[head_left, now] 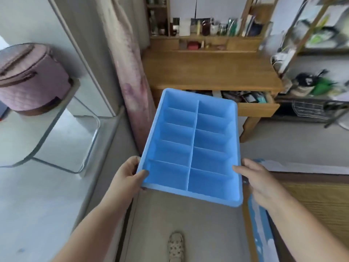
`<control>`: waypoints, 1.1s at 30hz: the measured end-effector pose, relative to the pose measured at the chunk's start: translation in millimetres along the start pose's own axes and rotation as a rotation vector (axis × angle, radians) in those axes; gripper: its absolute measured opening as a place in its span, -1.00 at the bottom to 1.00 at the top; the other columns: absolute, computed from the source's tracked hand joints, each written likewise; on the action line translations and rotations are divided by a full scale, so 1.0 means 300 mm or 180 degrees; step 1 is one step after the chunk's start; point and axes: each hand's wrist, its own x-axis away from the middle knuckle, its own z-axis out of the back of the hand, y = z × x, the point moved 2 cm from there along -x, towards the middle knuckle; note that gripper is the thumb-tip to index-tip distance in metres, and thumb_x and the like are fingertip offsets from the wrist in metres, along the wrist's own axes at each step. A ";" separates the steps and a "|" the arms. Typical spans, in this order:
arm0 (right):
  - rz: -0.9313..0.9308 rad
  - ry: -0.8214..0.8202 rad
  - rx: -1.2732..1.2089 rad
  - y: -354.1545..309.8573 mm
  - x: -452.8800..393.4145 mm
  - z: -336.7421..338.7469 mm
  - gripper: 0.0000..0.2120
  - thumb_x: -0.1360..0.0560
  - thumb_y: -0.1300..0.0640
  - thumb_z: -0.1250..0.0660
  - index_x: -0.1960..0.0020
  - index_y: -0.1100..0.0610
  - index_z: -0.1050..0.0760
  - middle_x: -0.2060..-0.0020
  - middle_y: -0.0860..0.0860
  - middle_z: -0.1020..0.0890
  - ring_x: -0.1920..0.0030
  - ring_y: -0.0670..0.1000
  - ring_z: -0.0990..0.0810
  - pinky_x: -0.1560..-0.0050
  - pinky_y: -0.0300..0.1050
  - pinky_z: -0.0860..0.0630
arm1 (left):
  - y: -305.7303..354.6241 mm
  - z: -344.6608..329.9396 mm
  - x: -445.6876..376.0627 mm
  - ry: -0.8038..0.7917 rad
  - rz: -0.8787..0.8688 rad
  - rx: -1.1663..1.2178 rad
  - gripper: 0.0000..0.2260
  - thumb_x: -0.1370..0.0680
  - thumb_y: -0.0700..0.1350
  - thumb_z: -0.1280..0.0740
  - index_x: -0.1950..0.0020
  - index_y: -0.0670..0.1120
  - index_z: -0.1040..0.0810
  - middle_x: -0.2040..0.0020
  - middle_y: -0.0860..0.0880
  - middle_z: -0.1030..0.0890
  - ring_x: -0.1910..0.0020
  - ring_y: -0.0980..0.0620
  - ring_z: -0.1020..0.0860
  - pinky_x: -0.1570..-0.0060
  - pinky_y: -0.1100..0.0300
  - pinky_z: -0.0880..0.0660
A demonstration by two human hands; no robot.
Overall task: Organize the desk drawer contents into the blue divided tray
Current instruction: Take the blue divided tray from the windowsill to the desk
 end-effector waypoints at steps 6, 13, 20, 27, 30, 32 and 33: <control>-0.0167 0.0445 -0.1157 -0.065 -0.186 0.058 -0.81 -0.56 0.29 -0.22 0.02 0.06 -0.55 0.09 -0.04 -0.69 0.08 -0.07 -0.63 0.29 -0.09 -0.56 | 0.123 -0.203 -0.413 0.0113 0.0263 0.0198 -0.75 -0.52 -0.01 -0.37 -0.08 -0.13 -0.45 0.02 -0.15 -0.60 0.12 0.01 -0.63 0.08 0.03 -0.63; 0.0181 0.0792 -0.1720 -0.221 -0.434 0.161 -0.80 -0.58 0.25 -0.22 -0.20 0.14 -0.46 -0.11 -0.01 -0.63 -0.09 -0.06 -0.61 -0.02 0.00 -0.56 | 0.278 -0.641 -0.607 -0.0738 0.0211 -0.0519 -0.78 -0.50 0.05 -0.36 0.09 -0.10 -0.56 0.12 -0.04 -0.66 0.08 0.01 -0.64 0.11 0.11 -0.61; 0.0129 0.0662 -0.1170 -0.415 -0.734 0.400 -0.86 -0.54 0.15 -0.31 -0.05 0.18 -0.51 -0.05 0.02 -0.63 -0.12 -0.05 -0.57 -0.21 0.09 -0.50 | 0.435 -0.851 -0.908 -0.0314 0.0195 -0.0393 -0.81 -0.46 -0.15 -0.33 0.10 -0.29 -0.51 0.08 -0.27 -0.63 0.08 -0.17 -0.63 -0.01 -0.06 -0.58; 0.0431 0.1559 -0.1039 -0.649 -1.077 0.774 -0.55 -0.53 0.09 -0.33 -0.37 -0.01 -0.27 -0.05 -0.10 -0.55 0.05 0.03 -0.59 -0.03 0.05 -0.50 | 0.496 -0.854 -1.200 -0.0648 0.0506 -0.0031 -0.85 -0.55 -0.27 -0.26 -0.05 -0.34 -0.52 0.03 -0.20 -0.68 -0.01 -0.15 -0.65 -0.11 -0.06 -0.56; 0.0153 0.1530 -0.0532 -0.682 -1.227 0.838 -0.87 -0.53 0.21 -0.31 -0.05 0.04 -0.48 -0.02 0.11 -0.61 0.18 0.06 -0.60 0.21 -0.08 -0.53 | 0.508 -0.850 -1.379 -0.0714 0.0546 -0.0159 -0.85 -0.54 -0.27 -0.29 -0.04 -0.34 -0.51 0.06 -0.22 -0.68 0.03 -0.15 -0.66 -0.08 -0.08 -0.57; -0.0031 0.1611 -0.0401 -0.697 -1.316 0.846 -0.84 -0.54 0.28 -0.25 0.07 0.04 -0.51 0.13 0.13 -0.63 0.28 0.06 -0.63 0.38 -0.15 -0.54 | 0.529 -0.854 -1.512 -0.0728 0.0471 -0.0238 -0.93 -0.55 -0.28 -0.29 0.06 -0.30 -0.52 0.19 -0.12 -0.70 0.18 -0.03 -0.68 0.14 0.11 -0.61; -0.0085 0.1673 -0.0433 -0.702 -1.360 0.844 -0.82 -0.55 0.30 -0.22 0.09 0.06 -0.51 0.21 0.12 -0.63 0.37 0.03 -0.63 0.45 -0.18 -0.55 | 0.544 -0.857 -1.583 -0.0708 0.0430 -0.0256 -0.93 -0.56 -0.29 -0.29 0.12 -0.25 -0.52 0.26 -0.07 -0.69 0.27 0.02 -0.66 0.26 0.21 -0.58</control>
